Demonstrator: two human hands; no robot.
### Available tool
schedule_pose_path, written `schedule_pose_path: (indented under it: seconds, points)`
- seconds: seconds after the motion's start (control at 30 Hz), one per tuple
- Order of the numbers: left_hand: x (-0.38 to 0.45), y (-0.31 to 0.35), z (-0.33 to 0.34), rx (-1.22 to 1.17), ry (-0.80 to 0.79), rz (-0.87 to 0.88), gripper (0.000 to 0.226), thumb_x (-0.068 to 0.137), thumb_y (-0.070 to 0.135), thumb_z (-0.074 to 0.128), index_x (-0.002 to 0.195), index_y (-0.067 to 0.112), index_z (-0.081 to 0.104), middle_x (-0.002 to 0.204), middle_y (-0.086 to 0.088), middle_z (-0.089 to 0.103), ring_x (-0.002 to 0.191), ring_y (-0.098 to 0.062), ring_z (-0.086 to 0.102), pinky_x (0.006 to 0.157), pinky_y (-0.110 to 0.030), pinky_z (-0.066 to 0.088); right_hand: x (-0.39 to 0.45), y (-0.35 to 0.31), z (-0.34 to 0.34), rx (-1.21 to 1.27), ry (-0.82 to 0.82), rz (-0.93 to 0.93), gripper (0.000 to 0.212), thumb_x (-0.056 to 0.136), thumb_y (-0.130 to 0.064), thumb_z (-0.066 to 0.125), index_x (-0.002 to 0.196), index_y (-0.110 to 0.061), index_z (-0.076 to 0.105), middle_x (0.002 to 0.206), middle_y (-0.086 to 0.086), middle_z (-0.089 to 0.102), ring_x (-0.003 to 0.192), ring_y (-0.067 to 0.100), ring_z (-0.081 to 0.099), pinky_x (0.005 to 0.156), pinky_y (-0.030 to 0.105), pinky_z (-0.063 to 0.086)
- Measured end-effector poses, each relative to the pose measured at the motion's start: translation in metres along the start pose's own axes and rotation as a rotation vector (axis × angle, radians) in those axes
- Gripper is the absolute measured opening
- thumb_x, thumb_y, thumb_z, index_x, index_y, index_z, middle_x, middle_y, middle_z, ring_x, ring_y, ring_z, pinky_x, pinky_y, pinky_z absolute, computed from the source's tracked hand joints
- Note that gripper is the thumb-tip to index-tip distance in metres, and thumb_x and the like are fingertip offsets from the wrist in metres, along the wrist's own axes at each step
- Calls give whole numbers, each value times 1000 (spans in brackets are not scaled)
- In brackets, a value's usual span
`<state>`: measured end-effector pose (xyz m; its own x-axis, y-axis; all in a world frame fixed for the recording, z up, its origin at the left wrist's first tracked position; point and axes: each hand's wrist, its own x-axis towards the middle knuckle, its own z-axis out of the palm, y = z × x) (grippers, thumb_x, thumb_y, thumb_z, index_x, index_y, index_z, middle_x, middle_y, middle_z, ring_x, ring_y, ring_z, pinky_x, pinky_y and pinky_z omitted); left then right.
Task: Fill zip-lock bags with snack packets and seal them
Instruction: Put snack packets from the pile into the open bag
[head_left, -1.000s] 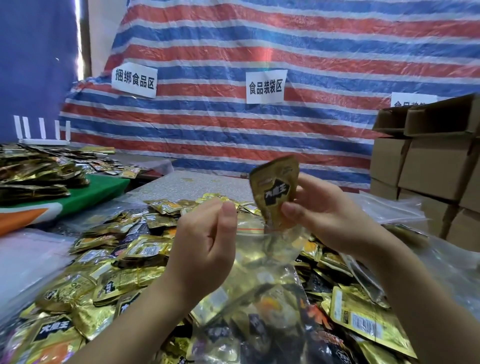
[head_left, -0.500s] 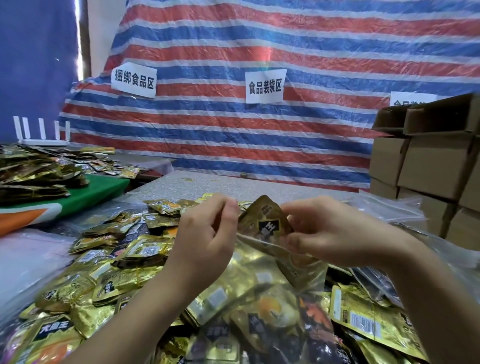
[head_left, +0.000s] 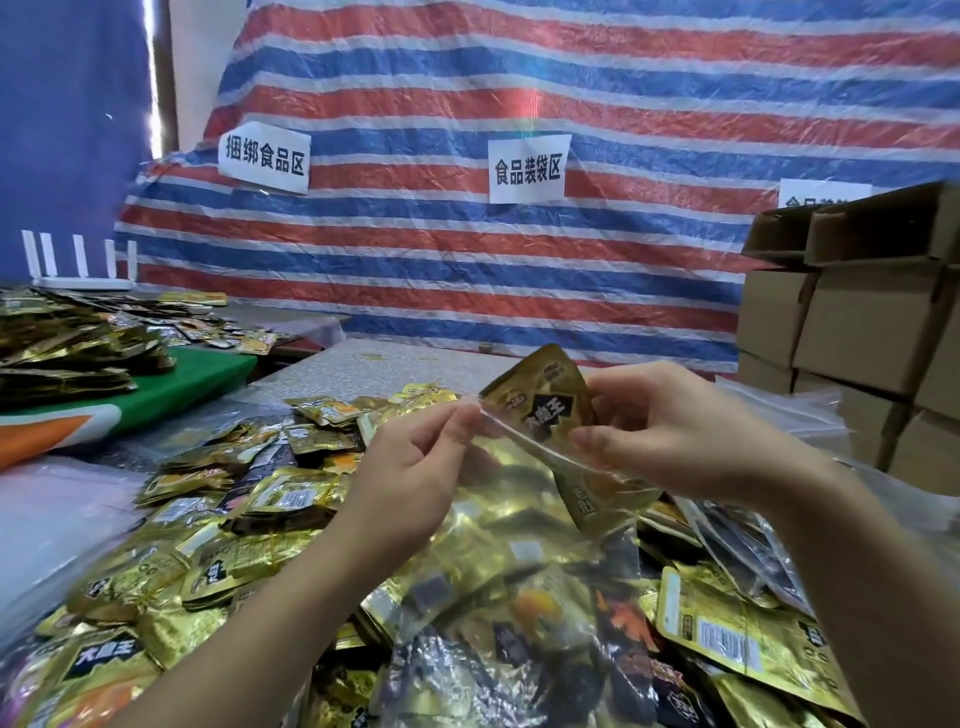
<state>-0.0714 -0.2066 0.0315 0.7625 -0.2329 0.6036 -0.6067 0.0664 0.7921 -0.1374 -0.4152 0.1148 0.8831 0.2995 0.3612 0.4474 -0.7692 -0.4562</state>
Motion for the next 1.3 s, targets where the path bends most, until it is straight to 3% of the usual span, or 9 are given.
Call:
schedule_pose_path:
  seconds: [0.1,0.2,0.33,0.47,0.63,0.77,0.9,1.13,1.3]
  points:
    - [-1,1,2,0,-14,39,33,97,36,46,92,26,77,78,0,74,70,-11,69,63,-20,52,-1,-1,4,-109,-69,28,6,93,-21,66,87,-21,70,64,-3,62,55,8,54,52,28,44]
    - [-3,4,6,19,-46,93,35,98,34,44,83,27,75,74,12,69,70,-1,64,64,-12,48,-1,-5,12,-255,-177,44,10,93,-23,63,86,-19,67,69,0,64,58,12,55,56,37,48]
    - [-2,3,4,-21,54,56,36,95,42,44,89,25,76,79,2,73,72,-13,70,62,-27,57,2,-6,14,-258,11,14,24,91,-44,59,103,-28,73,82,-11,71,75,2,64,68,25,55]
    - [1,6,1,-117,144,11,38,95,41,44,87,16,72,83,-2,74,66,-21,72,53,-22,54,2,-10,14,-107,130,-73,46,88,-61,46,87,-23,72,73,1,68,62,14,59,54,29,48]
    - [2,11,-1,-192,193,8,40,94,44,42,89,13,66,80,-7,74,60,-26,71,51,-23,53,4,-13,17,-11,268,-170,41,92,-49,52,91,-16,75,77,5,72,70,24,66,65,48,53]
    - [2,19,-5,-185,232,27,40,97,43,38,93,12,63,77,-9,73,58,-26,70,49,-22,51,3,-15,13,332,312,-204,26,88,-34,57,92,-14,73,81,4,75,73,16,73,66,25,58]
    - [1,27,-7,-174,272,70,38,99,42,38,91,13,63,77,-6,73,57,-24,70,49,-23,52,4,-14,9,635,384,-197,19,90,-26,59,94,-13,73,84,8,75,79,26,74,71,29,59]
    - [1,15,-3,-144,220,31,36,94,42,43,86,14,63,76,-3,73,57,-20,69,49,-21,51,20,18,18,698,568,88,30,108,-24,38,103,-15,66,92,4,73,71,17,70,65,26,57]
    - [4,9,-6,-194,214,10,38,92,45,43,86,12,62,76,-4,73,56,-20,68,49,-20,50,30,49,31,747,370,406,23,103,-14,50,95,-5,68,74,5,75,67,17,72,55,20,55]
